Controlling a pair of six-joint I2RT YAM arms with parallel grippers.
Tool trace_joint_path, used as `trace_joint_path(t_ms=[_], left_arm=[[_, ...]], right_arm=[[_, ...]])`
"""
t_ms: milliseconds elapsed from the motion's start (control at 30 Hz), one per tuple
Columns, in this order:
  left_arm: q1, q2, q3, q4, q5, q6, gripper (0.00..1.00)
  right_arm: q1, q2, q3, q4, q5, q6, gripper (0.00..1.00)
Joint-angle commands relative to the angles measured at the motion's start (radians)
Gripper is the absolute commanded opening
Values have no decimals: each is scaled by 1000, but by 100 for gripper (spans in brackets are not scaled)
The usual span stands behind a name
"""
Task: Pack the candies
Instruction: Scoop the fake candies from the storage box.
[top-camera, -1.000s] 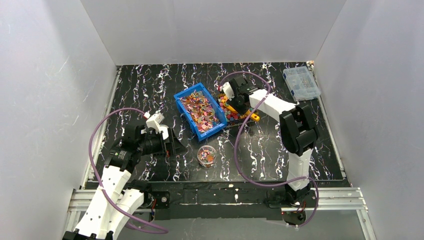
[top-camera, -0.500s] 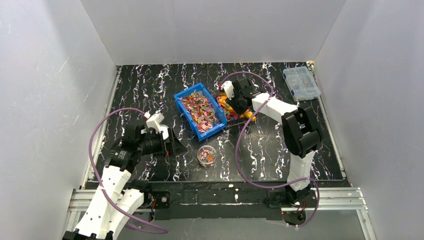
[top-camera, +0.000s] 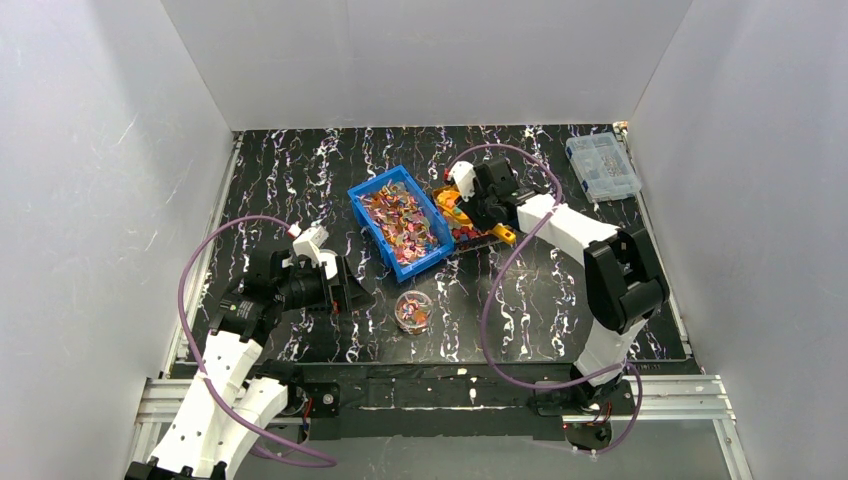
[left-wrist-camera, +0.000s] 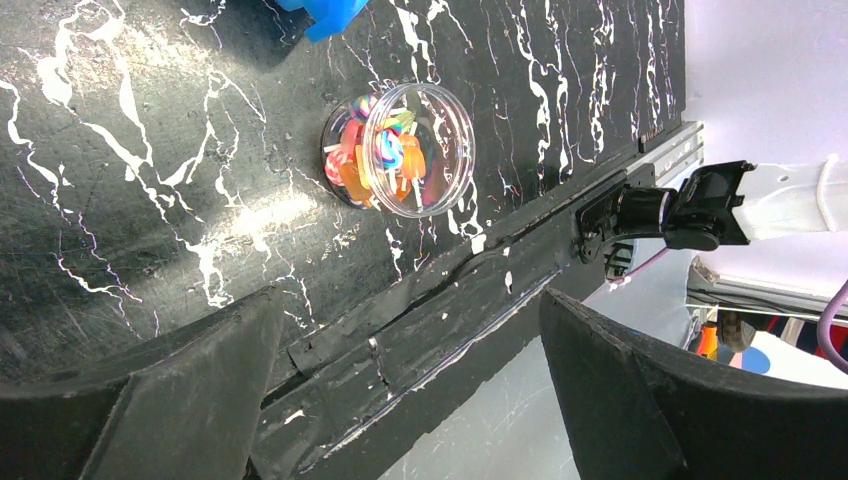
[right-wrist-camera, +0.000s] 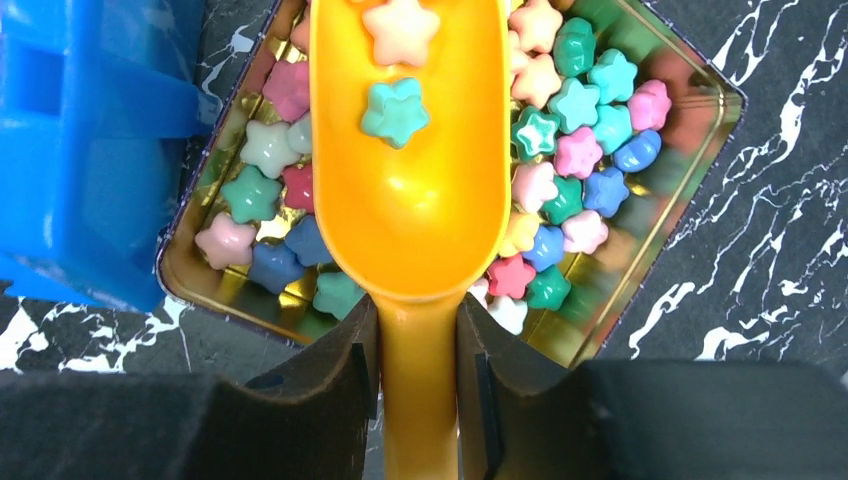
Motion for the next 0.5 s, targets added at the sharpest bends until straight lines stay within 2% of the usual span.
trace_joint_path(t_ms=[0, 467], left_arm=[[-4, 0, -4, 6, 26, 11, 98], [-4, -8, -4, 6, 29, 12, 98]], right_arm=[[-14, -71, -23, 40, -9, -1, 1], [-28, -193, -86, 5, 21, 5, 1]])
